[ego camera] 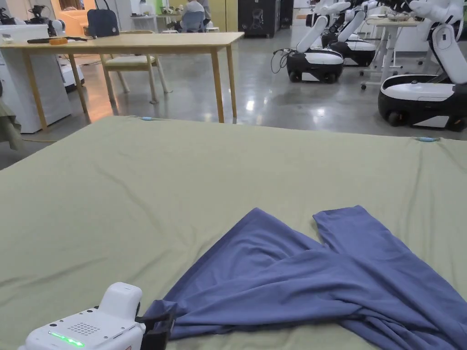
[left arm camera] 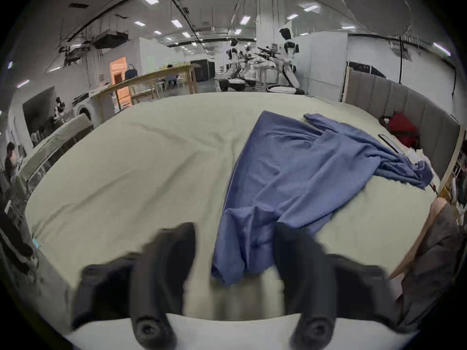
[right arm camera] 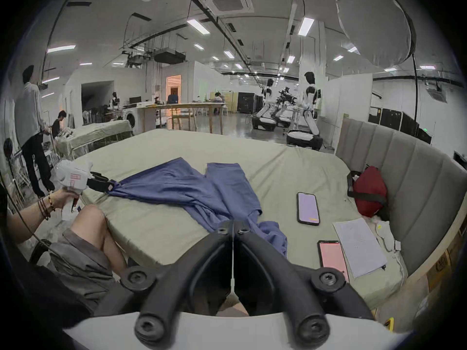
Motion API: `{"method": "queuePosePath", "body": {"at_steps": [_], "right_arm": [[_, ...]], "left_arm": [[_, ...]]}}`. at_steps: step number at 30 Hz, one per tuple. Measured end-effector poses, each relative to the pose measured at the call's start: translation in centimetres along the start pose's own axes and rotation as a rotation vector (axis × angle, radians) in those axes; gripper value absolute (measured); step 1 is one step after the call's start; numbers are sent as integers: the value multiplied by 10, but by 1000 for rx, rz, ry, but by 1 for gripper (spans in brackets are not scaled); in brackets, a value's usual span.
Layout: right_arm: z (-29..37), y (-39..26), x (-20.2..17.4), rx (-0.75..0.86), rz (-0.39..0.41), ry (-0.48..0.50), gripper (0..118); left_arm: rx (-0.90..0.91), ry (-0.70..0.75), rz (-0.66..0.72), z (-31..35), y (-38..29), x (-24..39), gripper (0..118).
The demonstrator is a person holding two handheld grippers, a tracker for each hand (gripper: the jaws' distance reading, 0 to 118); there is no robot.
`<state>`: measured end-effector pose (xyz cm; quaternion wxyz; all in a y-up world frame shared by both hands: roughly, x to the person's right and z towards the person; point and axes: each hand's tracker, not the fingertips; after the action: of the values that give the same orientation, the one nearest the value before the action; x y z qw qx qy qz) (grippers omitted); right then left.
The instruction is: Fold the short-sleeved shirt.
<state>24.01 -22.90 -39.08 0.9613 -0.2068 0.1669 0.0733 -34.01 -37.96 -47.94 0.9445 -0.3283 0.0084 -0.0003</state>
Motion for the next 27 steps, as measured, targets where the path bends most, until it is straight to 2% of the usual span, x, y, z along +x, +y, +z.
{"method": "queuePosePath", "body": {"at_steps": [1,2,5,11,15,18,19,20,21,22,25,27], "right_arm": [[-2,2,2,-5,-1,-4,2],[-4,3,2,-12,-2,-7,2],[-15,10,3,-42,14,-15,2],[-78,61,12,-64,152,19,2],[-180,102,27,-63,195,51,2],[-277,114,46,-113,185,80,4],[-309,115,53,-156,157,104,17],[-339,114,59,-218,131,125,53],[-372,106,69,-277,102,120,83],[-399,100,74,-334,100,108,96],[-449,75,77,-432,138,68,95],[-468,61,74,-508,171,84,95]], "left_arm": [[-7,-5,5,-2,-1,-1,10],[-29,-13,14,-6,-3,-3,5],[-33,-33,27,-6,-6,-2,3],[-19,-34,20,2,-4,1,3],[1,-31,27,7,1,1,3],[9,-39,44,11,2,2,3],[11,-39,48,15,5,8,3],[12,-38,52,16,5,9,3],[14,-35,58,16,5,10,3],[16,-33,64,17,4,10,3],[13,-32,82,19,6,13,3],[10,-29,85,19,7,14,3]]}}
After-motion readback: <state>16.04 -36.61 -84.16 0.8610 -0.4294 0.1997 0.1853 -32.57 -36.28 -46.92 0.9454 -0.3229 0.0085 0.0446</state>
